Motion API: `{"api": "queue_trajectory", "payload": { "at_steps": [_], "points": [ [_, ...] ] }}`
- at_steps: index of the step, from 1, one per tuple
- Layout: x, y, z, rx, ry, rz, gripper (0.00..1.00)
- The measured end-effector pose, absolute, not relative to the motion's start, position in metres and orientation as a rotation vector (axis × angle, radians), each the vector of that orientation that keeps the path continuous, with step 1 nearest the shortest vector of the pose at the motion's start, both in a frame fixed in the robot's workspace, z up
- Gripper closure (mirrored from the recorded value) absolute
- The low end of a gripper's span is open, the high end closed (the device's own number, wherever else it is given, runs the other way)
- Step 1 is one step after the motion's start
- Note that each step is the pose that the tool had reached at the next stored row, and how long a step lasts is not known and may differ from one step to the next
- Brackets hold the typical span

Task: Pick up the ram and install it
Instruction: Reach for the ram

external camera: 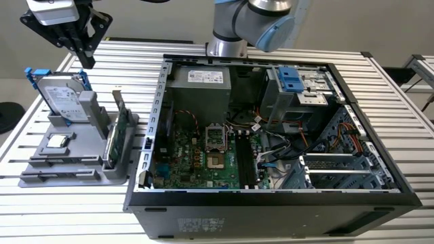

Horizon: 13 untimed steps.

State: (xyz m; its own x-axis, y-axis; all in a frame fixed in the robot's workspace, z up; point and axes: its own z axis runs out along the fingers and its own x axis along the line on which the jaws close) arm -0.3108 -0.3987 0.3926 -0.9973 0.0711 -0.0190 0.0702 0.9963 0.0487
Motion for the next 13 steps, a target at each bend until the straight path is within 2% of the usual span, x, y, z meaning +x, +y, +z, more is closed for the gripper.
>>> {"api": "queue_trajectory", "payload": {
  "at_steps": [13],
  "points": [
    [-0.3135,-0.4010,0.3922,0.109,3.118,0.075,1.00]
  ]
}}
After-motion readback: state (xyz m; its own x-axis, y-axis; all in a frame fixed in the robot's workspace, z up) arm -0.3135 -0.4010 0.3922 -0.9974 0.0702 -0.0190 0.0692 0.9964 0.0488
